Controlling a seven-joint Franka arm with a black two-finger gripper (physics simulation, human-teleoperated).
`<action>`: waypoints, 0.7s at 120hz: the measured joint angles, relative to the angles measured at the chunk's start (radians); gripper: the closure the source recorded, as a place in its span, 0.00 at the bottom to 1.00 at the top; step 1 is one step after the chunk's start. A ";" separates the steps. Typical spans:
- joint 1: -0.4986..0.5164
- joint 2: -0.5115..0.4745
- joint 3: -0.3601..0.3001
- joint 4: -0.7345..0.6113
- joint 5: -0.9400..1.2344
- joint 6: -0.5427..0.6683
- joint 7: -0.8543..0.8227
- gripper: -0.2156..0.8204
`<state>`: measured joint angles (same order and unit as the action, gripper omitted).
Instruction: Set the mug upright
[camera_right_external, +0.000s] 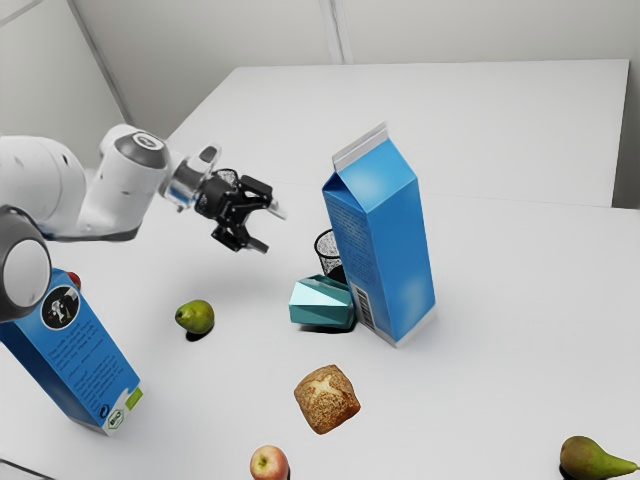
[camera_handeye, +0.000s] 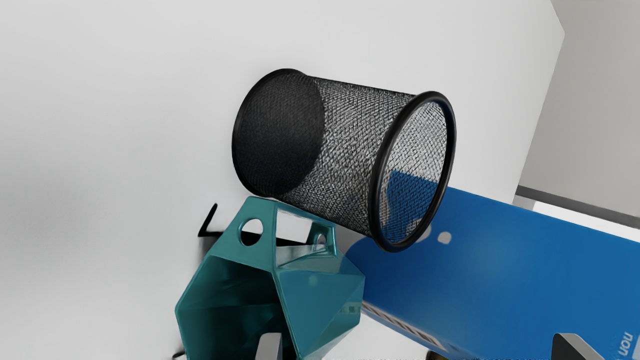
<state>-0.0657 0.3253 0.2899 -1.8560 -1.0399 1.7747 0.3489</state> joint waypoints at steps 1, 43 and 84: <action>0.000 0.000 0.000 -0.004 -0.003 -0.002 -0.003 0.23; -0.001 0.050 0.009 -0.028 -0.047 -0.210 -0.114 0.23; -0.024 0.098 0.010 0.031 0.040 -0.311 -0.200 0.23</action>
<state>-0.0900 0.4238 0.2996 -1.8252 -1.0004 1.4637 0.1486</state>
